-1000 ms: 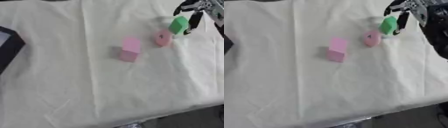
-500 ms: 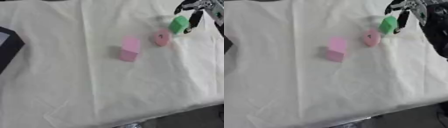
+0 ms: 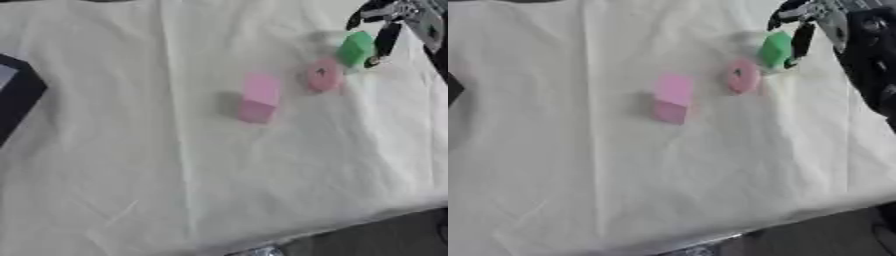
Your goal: Pick up the objects with one hand, pass them to the other hand, and then place them into the box on the other side of the table.
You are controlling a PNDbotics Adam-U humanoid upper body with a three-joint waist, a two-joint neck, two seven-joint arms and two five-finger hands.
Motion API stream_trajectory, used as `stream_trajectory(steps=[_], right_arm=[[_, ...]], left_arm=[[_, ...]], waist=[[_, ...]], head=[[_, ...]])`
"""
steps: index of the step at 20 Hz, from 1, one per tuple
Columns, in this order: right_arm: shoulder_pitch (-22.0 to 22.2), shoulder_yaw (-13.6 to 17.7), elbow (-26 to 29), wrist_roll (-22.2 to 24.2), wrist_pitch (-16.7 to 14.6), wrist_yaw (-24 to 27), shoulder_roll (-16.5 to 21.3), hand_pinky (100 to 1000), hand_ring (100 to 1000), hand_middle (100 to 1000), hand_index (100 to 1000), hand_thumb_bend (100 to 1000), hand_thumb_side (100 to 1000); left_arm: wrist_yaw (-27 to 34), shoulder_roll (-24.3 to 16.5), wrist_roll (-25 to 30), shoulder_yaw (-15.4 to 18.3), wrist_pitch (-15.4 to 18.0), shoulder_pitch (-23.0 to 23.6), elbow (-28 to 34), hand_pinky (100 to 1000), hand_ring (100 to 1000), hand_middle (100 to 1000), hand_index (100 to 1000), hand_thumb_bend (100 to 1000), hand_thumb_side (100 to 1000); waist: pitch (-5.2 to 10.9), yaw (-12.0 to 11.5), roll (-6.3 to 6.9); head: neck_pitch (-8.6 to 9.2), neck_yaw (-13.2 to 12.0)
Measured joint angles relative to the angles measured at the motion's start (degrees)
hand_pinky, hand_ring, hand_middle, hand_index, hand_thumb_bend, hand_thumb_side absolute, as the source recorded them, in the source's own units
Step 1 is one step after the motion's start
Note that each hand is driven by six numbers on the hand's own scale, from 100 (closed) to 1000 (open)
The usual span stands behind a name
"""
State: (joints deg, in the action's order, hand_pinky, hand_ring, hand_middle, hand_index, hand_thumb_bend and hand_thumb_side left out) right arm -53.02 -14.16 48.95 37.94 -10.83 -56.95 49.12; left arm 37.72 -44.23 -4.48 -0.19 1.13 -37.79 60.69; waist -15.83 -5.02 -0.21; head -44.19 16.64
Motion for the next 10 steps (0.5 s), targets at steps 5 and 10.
stream_trajectory(steps=[5,10], right_arm=[[1.7,0.4,0.3,-0.8,0.4,-0.1,0.1,933,936,880,912,547,100],[2.2,0.7,0.5,-1.0,1.0,-0.1,0.3,934,935,879,914,545,100]], left_arm=[[0.0,0.0,0.0,0.0,0.0,0.0,0.0,840,758,785,909,472,820],[0.0,0.0,0.0,0.0,0.0,0.0,0.0,840,758,785,909,472,821]], waist=[[-0.17,-0.2,0.0],[-0.17,-0.3,0.0]], head=[[0.5,0.2],[0.9,0.4]])
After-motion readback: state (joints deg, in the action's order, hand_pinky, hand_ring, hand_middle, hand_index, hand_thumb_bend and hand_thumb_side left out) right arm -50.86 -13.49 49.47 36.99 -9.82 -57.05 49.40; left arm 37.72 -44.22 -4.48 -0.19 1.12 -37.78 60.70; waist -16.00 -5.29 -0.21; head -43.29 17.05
